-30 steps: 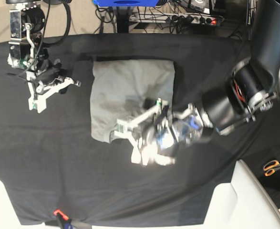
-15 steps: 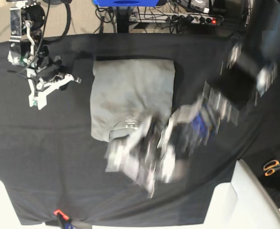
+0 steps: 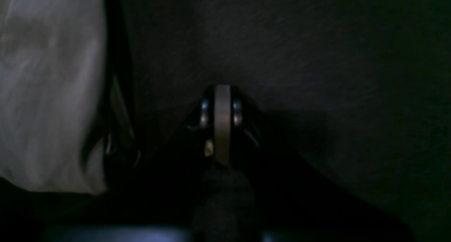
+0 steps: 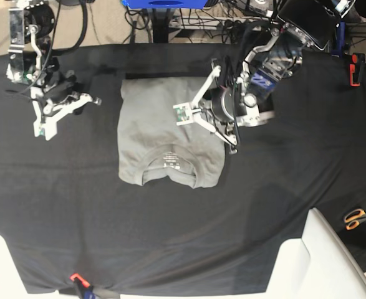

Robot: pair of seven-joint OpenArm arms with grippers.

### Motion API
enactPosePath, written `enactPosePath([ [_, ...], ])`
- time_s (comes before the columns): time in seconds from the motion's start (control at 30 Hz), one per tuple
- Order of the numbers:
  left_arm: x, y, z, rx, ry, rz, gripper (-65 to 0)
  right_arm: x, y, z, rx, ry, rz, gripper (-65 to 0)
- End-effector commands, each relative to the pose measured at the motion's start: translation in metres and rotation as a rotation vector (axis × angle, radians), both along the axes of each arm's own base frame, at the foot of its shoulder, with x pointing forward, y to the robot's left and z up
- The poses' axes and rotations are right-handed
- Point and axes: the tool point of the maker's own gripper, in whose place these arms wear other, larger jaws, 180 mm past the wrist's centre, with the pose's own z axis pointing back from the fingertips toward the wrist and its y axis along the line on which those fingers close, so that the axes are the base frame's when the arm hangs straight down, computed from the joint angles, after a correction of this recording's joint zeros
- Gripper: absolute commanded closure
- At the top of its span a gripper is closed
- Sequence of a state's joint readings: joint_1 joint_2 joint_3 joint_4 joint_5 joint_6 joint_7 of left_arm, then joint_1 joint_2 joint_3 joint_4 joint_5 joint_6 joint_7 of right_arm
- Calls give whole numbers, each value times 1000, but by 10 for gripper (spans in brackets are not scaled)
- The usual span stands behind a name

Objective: Fold the T-shirt properly

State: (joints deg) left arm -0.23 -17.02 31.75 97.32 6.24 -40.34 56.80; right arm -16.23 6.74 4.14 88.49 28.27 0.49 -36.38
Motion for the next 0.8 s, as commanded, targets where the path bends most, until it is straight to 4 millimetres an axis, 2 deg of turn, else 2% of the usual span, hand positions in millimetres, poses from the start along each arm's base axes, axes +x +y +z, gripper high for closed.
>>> enactPosePath([
  [0.0, 2, -5, 5, -20, -15, -3, 0, 6, -1, 7, -3, -33, 4, -2],
  [0.13, -19, 3, -15, 8, 55, 6, 0, 2, -2, 5, -4, -24, 3, -2],
  [0.23, -41, 11, -38, 23, 132, 18, 0, -4, -2, 3, -4, -14, 4, -2],
  [0.37, -57, 12, -46, -16, 165, 24, 0, -6, -2, 3, -5, -11, 5, -2],
  [0.43, -53, 10, -39, -27, 140, 16, 0, -6, -1, 3, -4, -10, 9, -2],
  [0.57, -12, 13, 4, -86, -10, 74, 0, -4, 5, 7, 2, -25, 19, -2],
  [0.63, 4, 32, 20, -58, -64, 132, 0, 1, 23, 16, 11, -51, 77, -2],
  [0.7, 14, 69, 23, 16, -80, 211, 0, 4, 42, 30, 10, -94, 162, -2],
  [0.73, 14, 85, 22, 43, -81, 236, 0, 6, 52, 38, 15, -115, 199, -2],
  [0.77, 6, 102, 15, 70, -57, 267, 0, 5, 63, 43, 24, -128, 228, -2],
])
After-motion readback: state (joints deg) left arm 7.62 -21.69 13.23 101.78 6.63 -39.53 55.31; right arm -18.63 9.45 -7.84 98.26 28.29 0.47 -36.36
